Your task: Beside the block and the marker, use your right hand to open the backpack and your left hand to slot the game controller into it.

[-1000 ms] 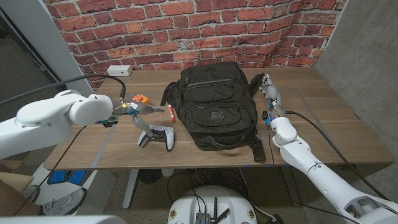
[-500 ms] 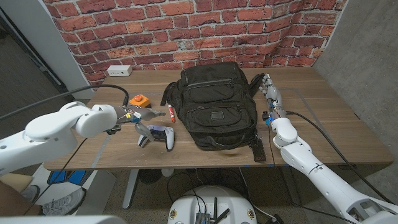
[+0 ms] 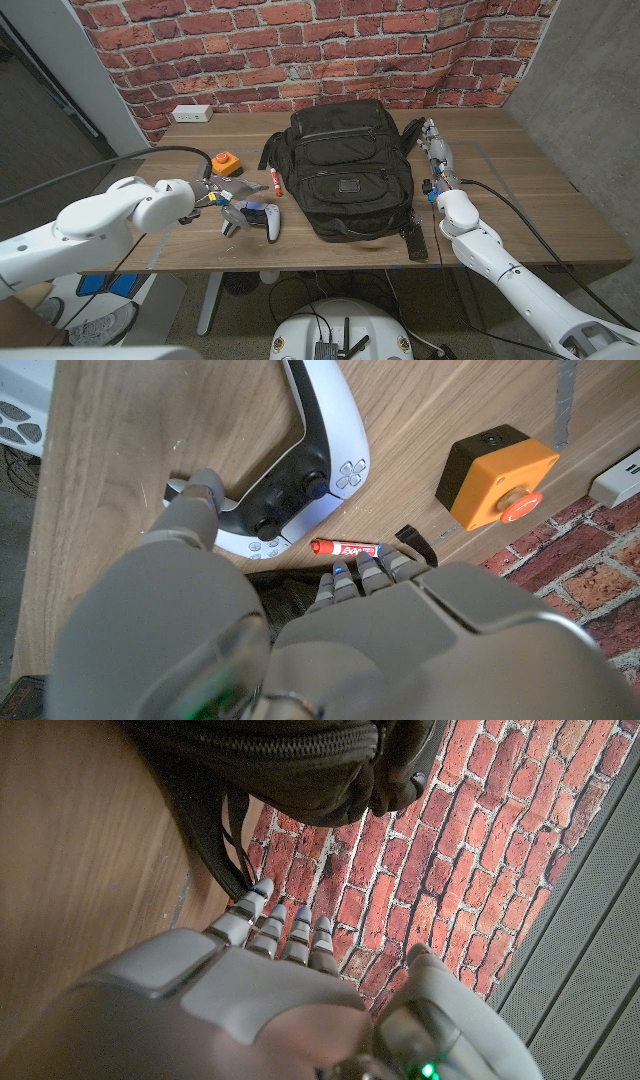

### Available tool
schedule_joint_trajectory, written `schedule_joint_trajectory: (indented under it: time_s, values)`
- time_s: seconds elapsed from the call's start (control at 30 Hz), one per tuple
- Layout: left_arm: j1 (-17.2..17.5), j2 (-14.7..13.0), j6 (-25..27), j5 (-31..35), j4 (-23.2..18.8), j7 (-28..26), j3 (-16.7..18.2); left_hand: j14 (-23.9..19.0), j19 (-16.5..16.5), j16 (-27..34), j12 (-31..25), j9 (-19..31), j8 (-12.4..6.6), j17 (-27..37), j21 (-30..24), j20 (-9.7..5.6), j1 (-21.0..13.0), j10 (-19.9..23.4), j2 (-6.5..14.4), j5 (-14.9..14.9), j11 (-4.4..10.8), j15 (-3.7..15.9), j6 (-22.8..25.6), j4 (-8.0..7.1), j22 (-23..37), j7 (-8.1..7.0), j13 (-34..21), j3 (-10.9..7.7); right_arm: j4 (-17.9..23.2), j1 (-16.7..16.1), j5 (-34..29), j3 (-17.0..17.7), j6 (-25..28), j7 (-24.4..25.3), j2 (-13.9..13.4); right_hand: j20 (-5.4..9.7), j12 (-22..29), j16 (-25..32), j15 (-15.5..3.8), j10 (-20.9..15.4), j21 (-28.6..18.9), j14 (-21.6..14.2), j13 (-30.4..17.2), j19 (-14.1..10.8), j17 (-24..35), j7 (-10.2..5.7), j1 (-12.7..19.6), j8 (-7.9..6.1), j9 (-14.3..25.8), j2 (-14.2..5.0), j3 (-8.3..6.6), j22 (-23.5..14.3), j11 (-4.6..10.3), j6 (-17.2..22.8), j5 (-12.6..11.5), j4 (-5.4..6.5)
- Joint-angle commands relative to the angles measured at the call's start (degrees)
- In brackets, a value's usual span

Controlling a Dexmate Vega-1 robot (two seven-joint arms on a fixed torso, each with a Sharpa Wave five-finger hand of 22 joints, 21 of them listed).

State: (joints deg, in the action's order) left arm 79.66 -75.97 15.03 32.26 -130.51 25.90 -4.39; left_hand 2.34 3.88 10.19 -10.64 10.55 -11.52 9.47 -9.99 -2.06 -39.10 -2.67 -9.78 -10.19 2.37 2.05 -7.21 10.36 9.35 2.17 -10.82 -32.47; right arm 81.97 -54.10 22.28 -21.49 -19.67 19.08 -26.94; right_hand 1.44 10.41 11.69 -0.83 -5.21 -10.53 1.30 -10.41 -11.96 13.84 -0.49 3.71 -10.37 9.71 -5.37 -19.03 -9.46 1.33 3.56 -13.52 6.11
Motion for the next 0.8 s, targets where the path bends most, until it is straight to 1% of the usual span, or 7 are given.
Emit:
schedule_joint_trajectory:
  time_s: [0.03, 0.17, 0.37, 0.57, 0.67, 0.73, 0.8]
  values:
    - [-2.87, -1.67, 1.27, 0.52, 1.0, -4.49, -5.47, 0.19, -0.06, 0.19, -0.6, 0.09, -0.61, 0.31, -0.26, -3.29, -0.92, 0.25, 0.14, -0.29, -0.18, 0.53, 0.1, 0.03, 0.06, 0.06, -0.07, 0.41, 0.43, -0.55, -0.34, 0.23, -0.51, 0.69, 0.28, -0.1, 0.39, 0.3, -0.2, -0.18, -0.03, -0.02, -0.07, 0.11, -0.05, -0.21, -0.47, -0.23, 0.25, -1.19, -0.51, -0.12, 0.24, 0.11, -0.21, 0.11]
    - [-2.87, -2.45, 2.24, 0.18, 1.08, -5.81, -6.31, -0.46, -0.21, 0.41, -0.7, 0.09, -0.87, 0.32, -0.33, -3.23, -1.18, 0.55, 0.08, -0.32, 0.05, 0.87, 0.5, 0.04, 0.06, -0.14, -0.08, 0.57, 0.74, -0.87, -0.39, 0.36, -0.48, 0.94, 0.24, -0.13, 0.4, 0.31, -0.21, -0.21, -0.04, -0.04, -0.07, 0.12, -0.06, -0.21, -0.5, -0.22, 0.26, -1.16, -0.52, -0.12, 0.24, 0.1, -0.2, 0.11]
    - [-4.83, -2.89, 1.26, 0.16, 2.17, -7.42, -9.09, -1.22, -0.67, 0.59, -1.01, 0.09, -1.29, 0.32, -0.48, -3.18, -1.59, 1.46, 0.04, -0.36, 0.61, 1.33, 1.29, 0.05, 0.06, -0.37, -0.09, 0.79, 1.18, -1.14, -0.5, 0.49, -0.31, 1.11, 0.08, -0.13, 0.4, 0.34, -0.19, -0.21, -0.07, -0.07, -0.07, 0.09, -0.09, -0.21, -0.55, -0.23, 0.26, -1.15, -0.56, -0.12, 0.24, 0.11, -0.19, 0.1]
    - [-6.43, -2.59, 1.72, 0.5, 2.7, -8.5, -11.56, -1.71, -1.15, 0.66, -1.11, 0.09, -1.63, 0.32, -0.61, -3.31, -1.92, 1.92, 0.0, -0.39, 0.94, 1.47, 1.98, 0.06, 0.06, -0.66, -0.1, 0.98, 1.22, -1.18, -0.51, 0.49, -0.32, 0.96, 0.04, -0.14, 0.4, 0.35, -0.18, -0.21, -0.1, -0.09, -0.07, 0.06, -0.11, -0.22, -0.57, -0.23, 0.26, -1.14, -0.61, -0.12, 0.23, 0.09, -0.19, 0.08]
    - [-7.43, -2.31, 1.67, 0.89, 3.01, -8.73, -12.88, -2.07, -1.45, 0.72, -1.23, 0.09, -1.83, 0.31, -0.67, -3.41, -2.14, 2.36, 0.0, -0.39, 0.84, 1.51, 2.39, 0.06, 0.06, -0.82, -0.1, 1.09, 1.19, -1.16, -0.47, 0.48, -0.38, 0.88, 0.09, -0.14, 0.4, 0.36, -0.19, -0.2, -0.1, -0.1, -0.07, 0.06, -0.12, -0.23, -0.57, -0.24, 0.26, -1.14, -0.62, -0.12, 0.25, 0.11, -0.19, 0.08]
    - [-7.91, -2.01, 1.77, 1.07, 3.19, -9.13, -13.6, -2.65, -1.73, 0.84, -1.36, 0.09, -1.99, 0.31, -0.72, -3.39, -2.39, 2.88, 0.03, -0.4, 0.98, 1.84, 2.72, 0.06, 0.06, -0.71, -0.1, 1.18, 1.15, -1.18, -0.41, 0.49, -0.45, 0.81, 0.12, -0.12, 0.4, 0.36, -0.16, -0.19, -0.11, -0.09, -0.07, 0.05, -0.12, -0.22, -0.58, -0.24, 0.26, -1.13, -0.63, -0.12, 0.24, 0.11, -0.18, 0.07]
    - [-8.46, -1.76, 1.43, 1.61, 3.5, -9.77, -14.39, -3.11, -2.05, 0.91, -1.41, 0.08, -2.09, 0.31, -0.77, -3.34, -2.67, 3.21, 0.07, -0.4, 1.22, 2.08, 2.92, 0.06, 0.06, -0.98, -0.1, 1.27, 1.18, -1.21, -0.4, 0.49, -0.45, 0.77, 0.1, -0.11, 0.4, 0.35, -0.2, -0.19, -0.11, -0.08, -0.07, 0.05, -0.14, -0.23, -0.56, -0.24, 0.26, -1.15, -0.66, -0.12, 0.24, 0.11, -0.19, 0.05]
